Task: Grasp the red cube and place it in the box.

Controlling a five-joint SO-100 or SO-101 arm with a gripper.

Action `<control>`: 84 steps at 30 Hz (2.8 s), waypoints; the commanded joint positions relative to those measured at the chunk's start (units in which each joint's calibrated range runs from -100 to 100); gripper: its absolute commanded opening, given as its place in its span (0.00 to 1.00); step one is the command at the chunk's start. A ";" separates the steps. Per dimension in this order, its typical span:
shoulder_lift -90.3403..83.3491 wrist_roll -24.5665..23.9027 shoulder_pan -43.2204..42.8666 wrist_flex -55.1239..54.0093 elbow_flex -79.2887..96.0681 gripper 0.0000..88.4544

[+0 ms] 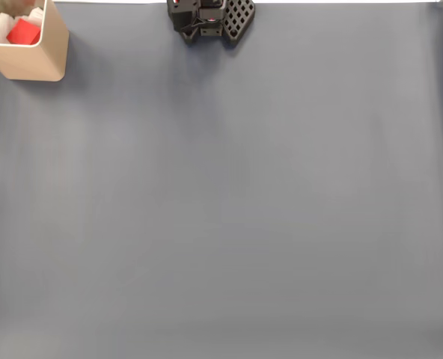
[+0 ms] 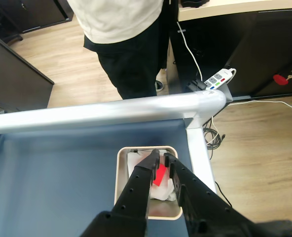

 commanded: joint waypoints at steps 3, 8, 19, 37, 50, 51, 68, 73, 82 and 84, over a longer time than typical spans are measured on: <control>0.54 0.59 -5.63 1.14 -6.98 0.00; -0.06 1.22 -12.59 0.89 -7.25 0.00; -0.93 2.20 -33.47 0.73 -5.52 0.00; -12.37 3.13 -60.25 -5.42 15.74 0.00; -27.10 2.54 -70.41 -8.12 37.18 0.00; -28.23 2.44 -70.90 -8.29 38.73 0.00; -56.30 3.13 -73.32 -8.78 71.40 0.00; -61.50 2.00 -74.03 -4.43 74.68 0.00; -65.66 -0.20 -76.23 4.83 74.68 0.00; -66.44 -0.20 -75.95 6.39 74.68 0.00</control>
